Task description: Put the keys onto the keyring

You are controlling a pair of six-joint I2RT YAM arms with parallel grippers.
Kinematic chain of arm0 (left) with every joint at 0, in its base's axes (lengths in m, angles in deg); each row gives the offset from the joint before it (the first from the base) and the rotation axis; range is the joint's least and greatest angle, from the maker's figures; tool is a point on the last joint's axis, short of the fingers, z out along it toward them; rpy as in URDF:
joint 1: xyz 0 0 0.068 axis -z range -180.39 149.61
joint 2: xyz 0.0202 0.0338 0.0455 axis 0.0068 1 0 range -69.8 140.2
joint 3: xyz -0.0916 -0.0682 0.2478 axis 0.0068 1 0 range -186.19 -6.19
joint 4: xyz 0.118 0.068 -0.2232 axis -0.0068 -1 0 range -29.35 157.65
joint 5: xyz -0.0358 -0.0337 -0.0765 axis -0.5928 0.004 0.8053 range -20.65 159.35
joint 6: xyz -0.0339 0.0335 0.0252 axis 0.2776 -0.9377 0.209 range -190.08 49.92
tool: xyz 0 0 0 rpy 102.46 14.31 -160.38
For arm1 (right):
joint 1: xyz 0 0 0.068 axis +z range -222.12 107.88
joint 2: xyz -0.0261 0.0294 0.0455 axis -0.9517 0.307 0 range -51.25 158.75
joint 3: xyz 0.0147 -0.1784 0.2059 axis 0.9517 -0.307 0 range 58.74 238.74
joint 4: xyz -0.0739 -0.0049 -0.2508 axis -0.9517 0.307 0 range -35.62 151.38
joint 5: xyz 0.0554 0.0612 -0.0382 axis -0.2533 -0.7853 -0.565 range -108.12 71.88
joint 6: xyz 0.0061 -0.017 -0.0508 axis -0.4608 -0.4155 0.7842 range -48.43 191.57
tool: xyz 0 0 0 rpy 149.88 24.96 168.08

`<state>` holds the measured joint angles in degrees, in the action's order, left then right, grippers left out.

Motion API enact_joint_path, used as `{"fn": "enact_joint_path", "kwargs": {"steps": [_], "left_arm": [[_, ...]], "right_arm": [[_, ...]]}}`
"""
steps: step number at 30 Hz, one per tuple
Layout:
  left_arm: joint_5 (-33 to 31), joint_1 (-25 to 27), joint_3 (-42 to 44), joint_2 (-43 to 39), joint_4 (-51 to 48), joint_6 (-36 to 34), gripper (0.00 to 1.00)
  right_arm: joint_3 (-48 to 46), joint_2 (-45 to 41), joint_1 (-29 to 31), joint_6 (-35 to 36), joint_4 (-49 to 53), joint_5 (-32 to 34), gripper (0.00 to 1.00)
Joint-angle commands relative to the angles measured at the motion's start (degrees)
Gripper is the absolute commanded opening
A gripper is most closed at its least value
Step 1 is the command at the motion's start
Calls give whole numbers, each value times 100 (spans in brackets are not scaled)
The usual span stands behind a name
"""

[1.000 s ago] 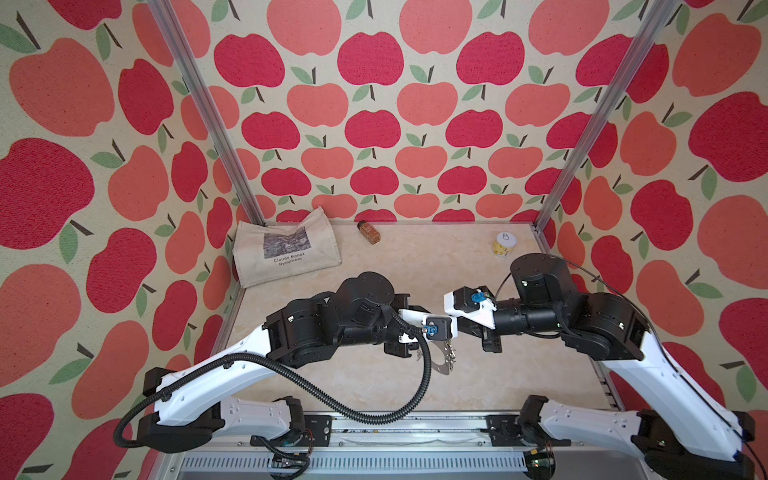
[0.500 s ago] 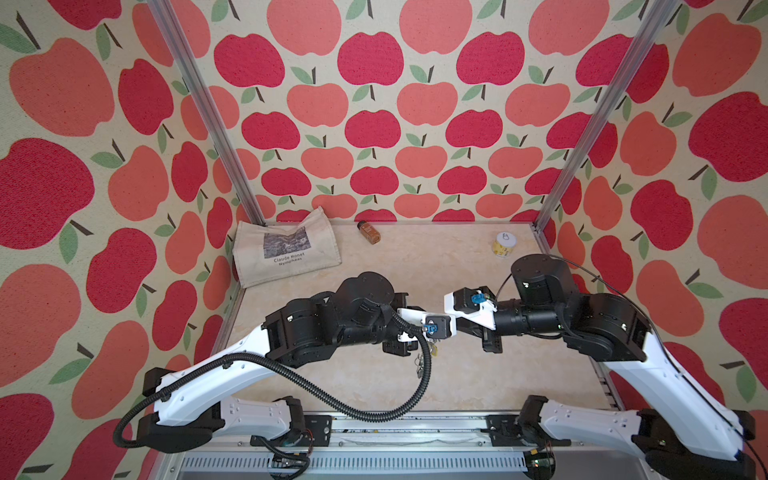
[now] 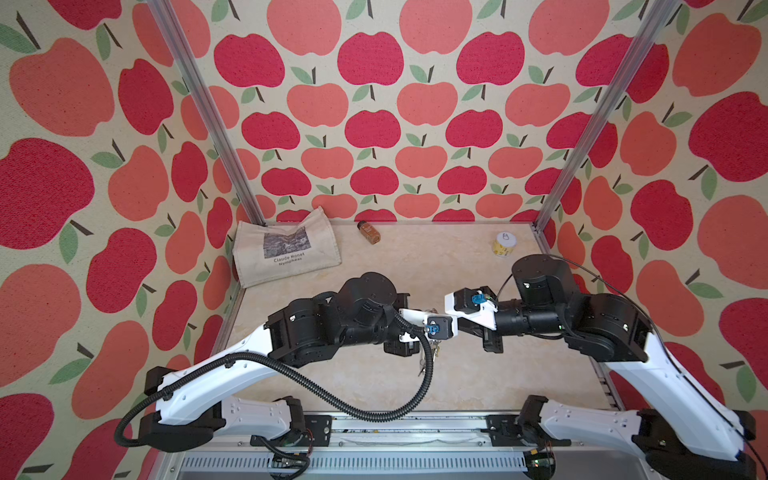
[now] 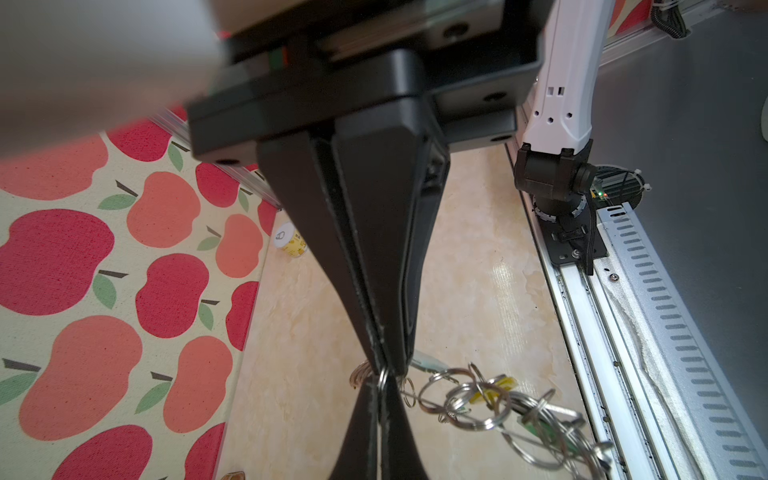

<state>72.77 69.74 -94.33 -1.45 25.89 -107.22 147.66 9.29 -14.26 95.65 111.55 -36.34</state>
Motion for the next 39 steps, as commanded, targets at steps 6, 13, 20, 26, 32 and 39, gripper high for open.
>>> {"fn": "enact_joint_path", "kwargs": {"steps": [6,13,20,26,32,39], "left_arm": [[-71,-1,151,-198,507,-363,0],[-44,1,173,-351,679,-521,0],[65,1,293,-571,1024,-549,0],[235,1,312,-576,1131,-487,0],[347,0,284,-728,1109,-370,0],[457,13,261,-781,1129,-290,0]], "right_arm": [[50,-224,120,-134,-224,-208,0],[49,-317,118,-175,-244,-233,24],[43,-477,120,-189,-307,-116,34],[-33,-532,120,-210,-561,81,36],[-66,-534,120,-162,-841,257,37],[-25,-403,122,-69,-761,322,33]]}}
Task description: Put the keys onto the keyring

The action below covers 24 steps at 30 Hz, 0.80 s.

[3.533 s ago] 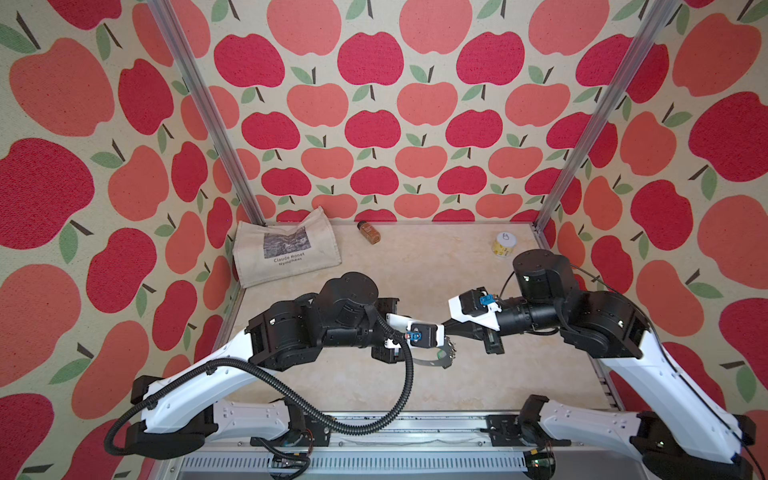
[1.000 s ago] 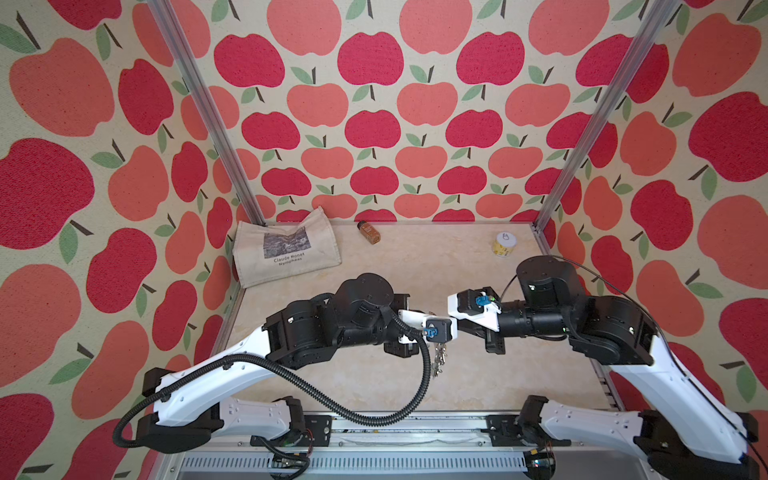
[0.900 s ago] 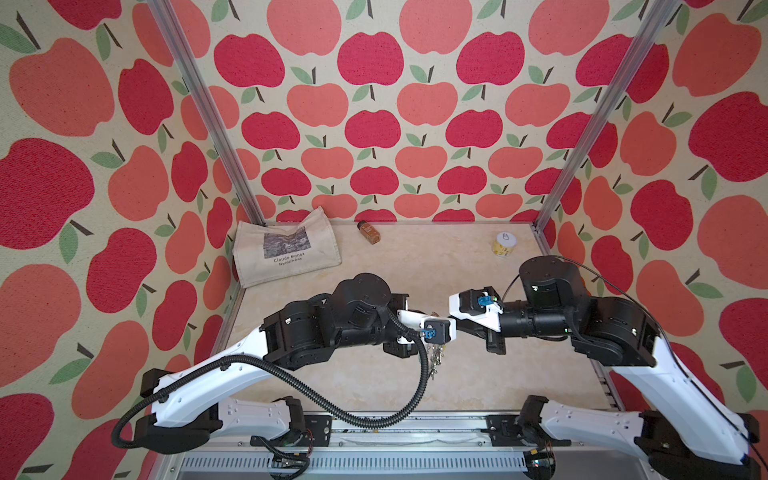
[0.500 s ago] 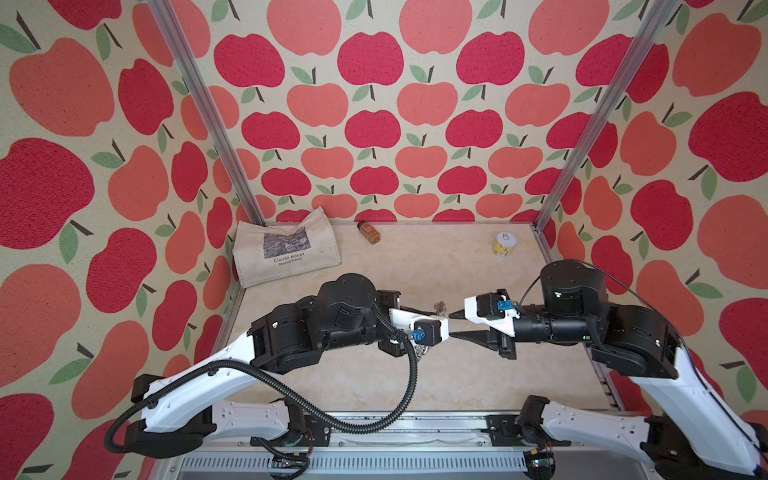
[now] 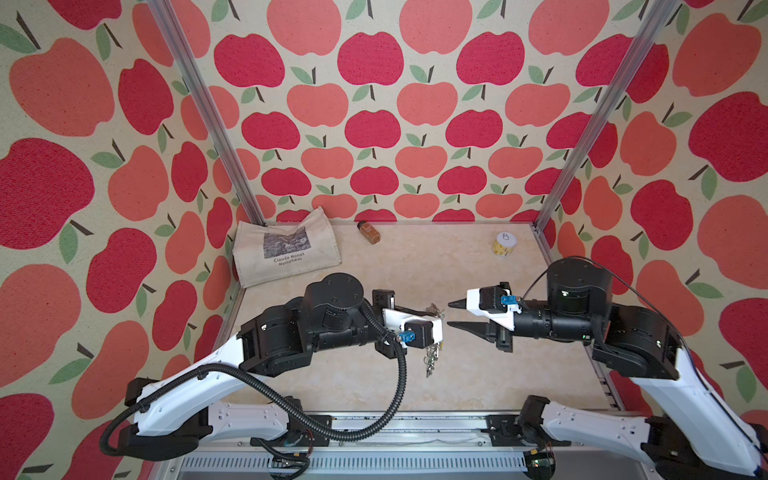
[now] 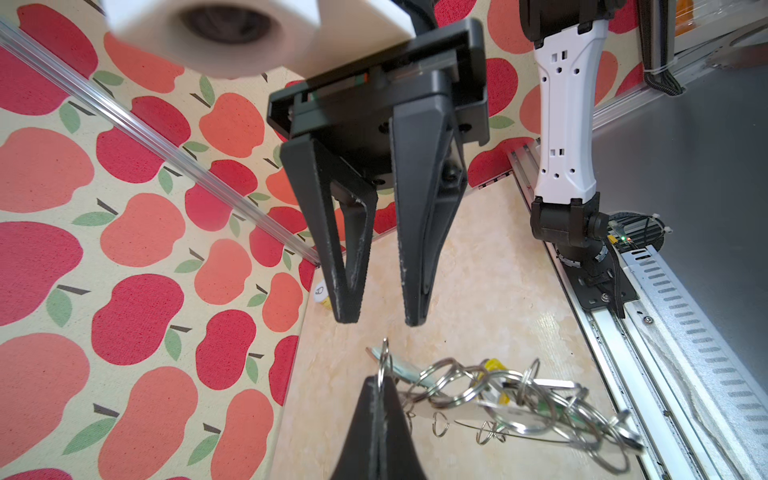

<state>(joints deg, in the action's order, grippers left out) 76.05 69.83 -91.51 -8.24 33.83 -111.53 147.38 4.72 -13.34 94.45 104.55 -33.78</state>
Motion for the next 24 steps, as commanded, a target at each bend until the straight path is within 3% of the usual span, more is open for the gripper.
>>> {"fn": "enact_joint_path", "kwargs": {"steps": [1,9,24], "left_arm": [[136,12,-28,-104,326,143,0],[145,27,-52,-97,302,139,0],[121,93,-45,-129,395,94,0]], "right_arm": [[-3,55,32,51,-85,35,33],[6,72,62,33,-250,-251,33],[-6,194,187,100,-120,-271,9]]}}
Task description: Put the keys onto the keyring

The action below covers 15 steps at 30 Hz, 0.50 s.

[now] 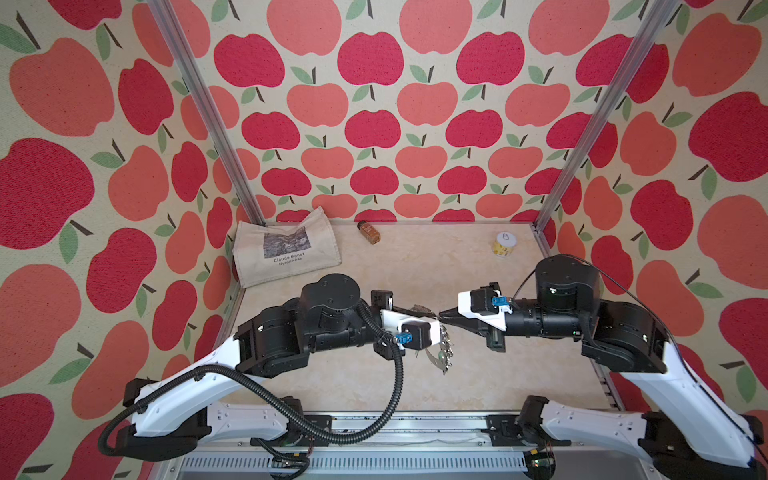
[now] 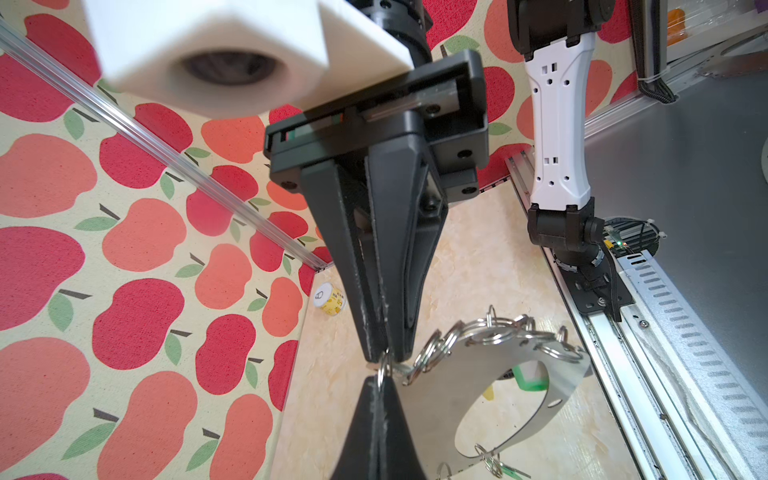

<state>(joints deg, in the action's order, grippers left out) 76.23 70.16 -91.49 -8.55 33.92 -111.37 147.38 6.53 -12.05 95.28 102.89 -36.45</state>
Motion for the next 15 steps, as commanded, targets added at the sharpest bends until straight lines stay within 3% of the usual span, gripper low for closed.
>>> {"fn": "enact_joint_path", "kwargs": {"steps": [1,7,15], "left_arm": [[91,65,-28,-111,409,78,0],[26,78,64,-206,606,33,0],[7,82,270,-365,1001,-15,0]], "right_arm": [[0,14,57,20,69,33,8],[107,23,92,5,264,185,0],[381,67,136,-91,561,178,0]]}}
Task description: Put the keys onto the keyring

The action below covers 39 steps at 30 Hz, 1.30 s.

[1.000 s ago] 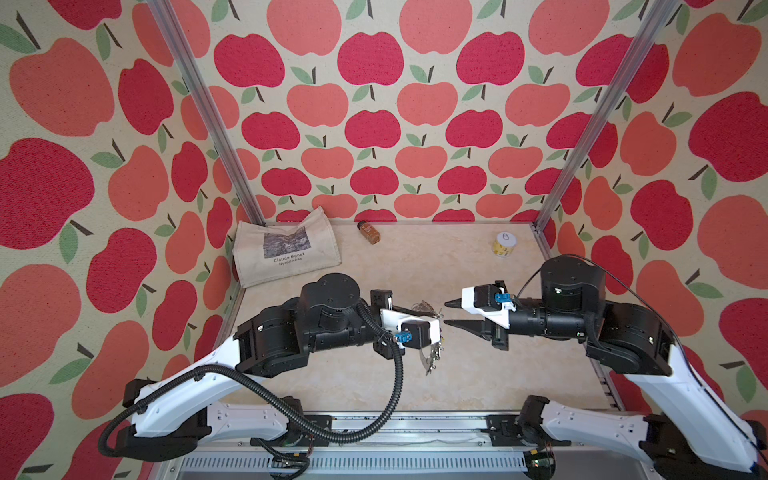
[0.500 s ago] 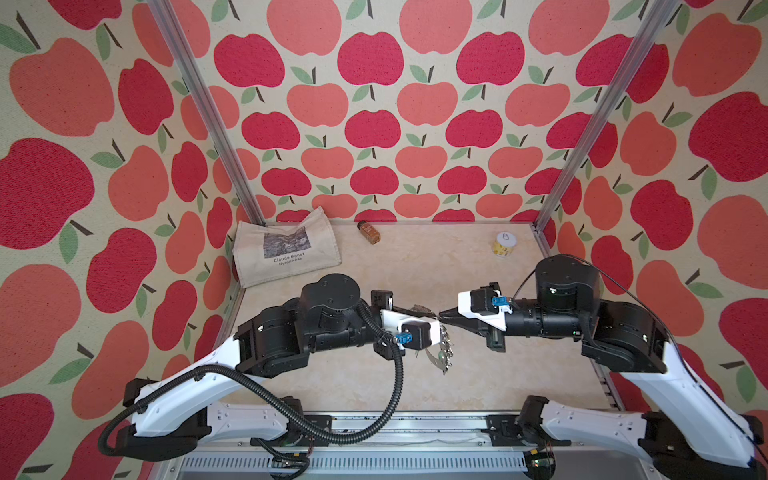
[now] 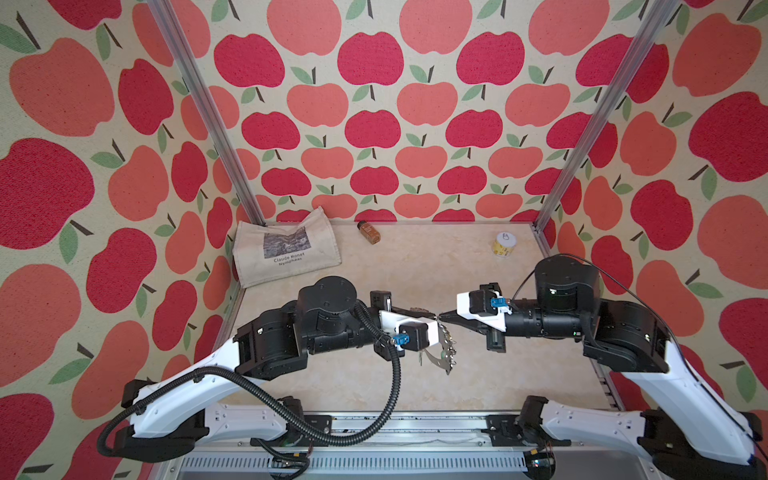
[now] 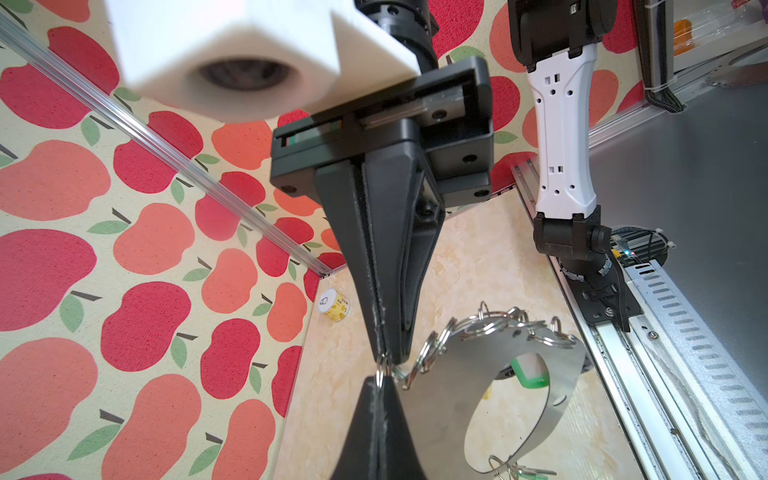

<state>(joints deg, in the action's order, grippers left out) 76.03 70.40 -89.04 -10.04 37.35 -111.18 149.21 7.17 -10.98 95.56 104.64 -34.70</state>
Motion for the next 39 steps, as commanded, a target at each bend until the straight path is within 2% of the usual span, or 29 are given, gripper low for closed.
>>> {"fn": "enact_joint_path", "kwargs": {"steps": [1,17,21,23,27,29,31,32,37,39], "left_arm": [[44,58,58,-249,732,-40,0],[364,51,237,-394,1221,-61,0],[438,52,304,-423,1395,-58,0],[465,56,304,-435,1401,-51,0],[509,50,288,-422,1387,-45,0],[513,54,278,-413,1380,-37,0],[514,56,280,-413,1363,-34,0],[519,56,285,-414,1361,-23,0],[549,57,296,-442,1343,7,0],[593,49,304,-440,1333,23,0]], "right_arm": [[194,-5,30,-154,393,-35,0],[-382,-207,29,-451,50,58,0],[-565,-247,29,-554,-145,-47,12],[-593,-265,29,-570,-183,-37,13],[-595,-304,30,-598,-297,-90,8],[-585,-309,29,-597,-339,-110,2],[-549,-305,29,-596,-363,-175,0],[-517,-304,29,-584,-332,-172,2],[-513,-639,29,-500,-523,196,30],[-497,-786,29,-500,-687,232,32]]}}
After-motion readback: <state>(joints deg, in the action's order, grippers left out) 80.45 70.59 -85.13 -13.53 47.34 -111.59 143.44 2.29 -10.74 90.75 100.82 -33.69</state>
